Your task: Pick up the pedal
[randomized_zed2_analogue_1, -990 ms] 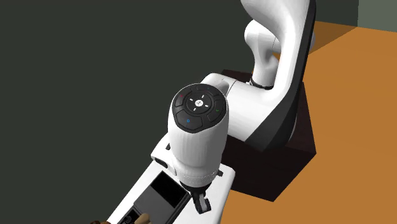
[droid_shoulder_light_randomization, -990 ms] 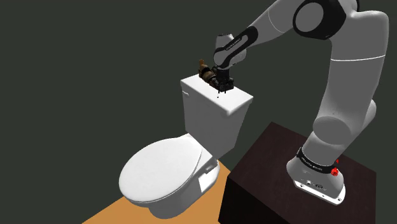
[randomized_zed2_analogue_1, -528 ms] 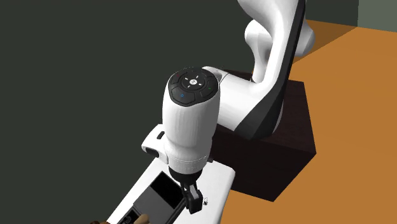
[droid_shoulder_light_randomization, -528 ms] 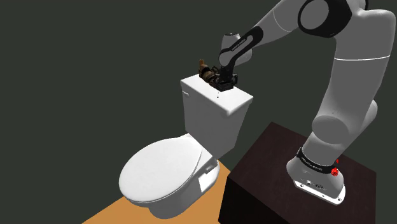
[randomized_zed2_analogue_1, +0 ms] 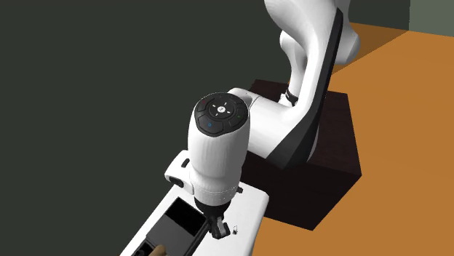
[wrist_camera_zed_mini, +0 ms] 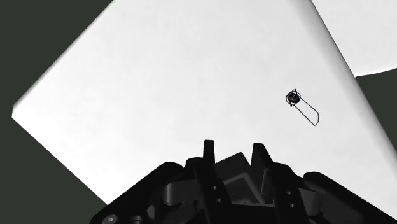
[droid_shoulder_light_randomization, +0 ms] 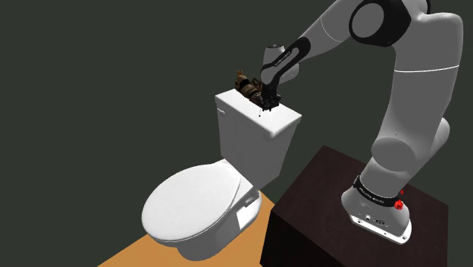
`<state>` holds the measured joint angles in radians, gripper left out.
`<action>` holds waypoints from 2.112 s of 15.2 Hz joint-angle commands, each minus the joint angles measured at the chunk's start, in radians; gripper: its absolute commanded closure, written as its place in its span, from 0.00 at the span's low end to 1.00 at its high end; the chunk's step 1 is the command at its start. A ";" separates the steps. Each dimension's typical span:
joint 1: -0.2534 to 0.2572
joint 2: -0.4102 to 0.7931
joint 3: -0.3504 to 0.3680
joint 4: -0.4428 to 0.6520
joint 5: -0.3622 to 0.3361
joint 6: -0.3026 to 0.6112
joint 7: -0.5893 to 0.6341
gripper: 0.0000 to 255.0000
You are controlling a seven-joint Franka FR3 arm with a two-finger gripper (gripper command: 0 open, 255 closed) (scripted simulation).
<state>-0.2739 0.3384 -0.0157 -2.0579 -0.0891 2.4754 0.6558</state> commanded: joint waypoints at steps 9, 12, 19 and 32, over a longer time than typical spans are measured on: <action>0.000 0.000 0.000 0.000 0.000 0.001 0.000 0.00; -0.042 -0.018 0.008 0.061 0.016 -0.067 -0.121 0.00; -0.052 0.029 0.008 0.064 0.016 -0.019 -0.147 0.00; -0.052 0.044 0.008 0.061 0.016 -0.002 -0.146 1.00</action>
<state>-0.3255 0.3825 -0.0079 -1.9973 -0.0736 2.4731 0.5096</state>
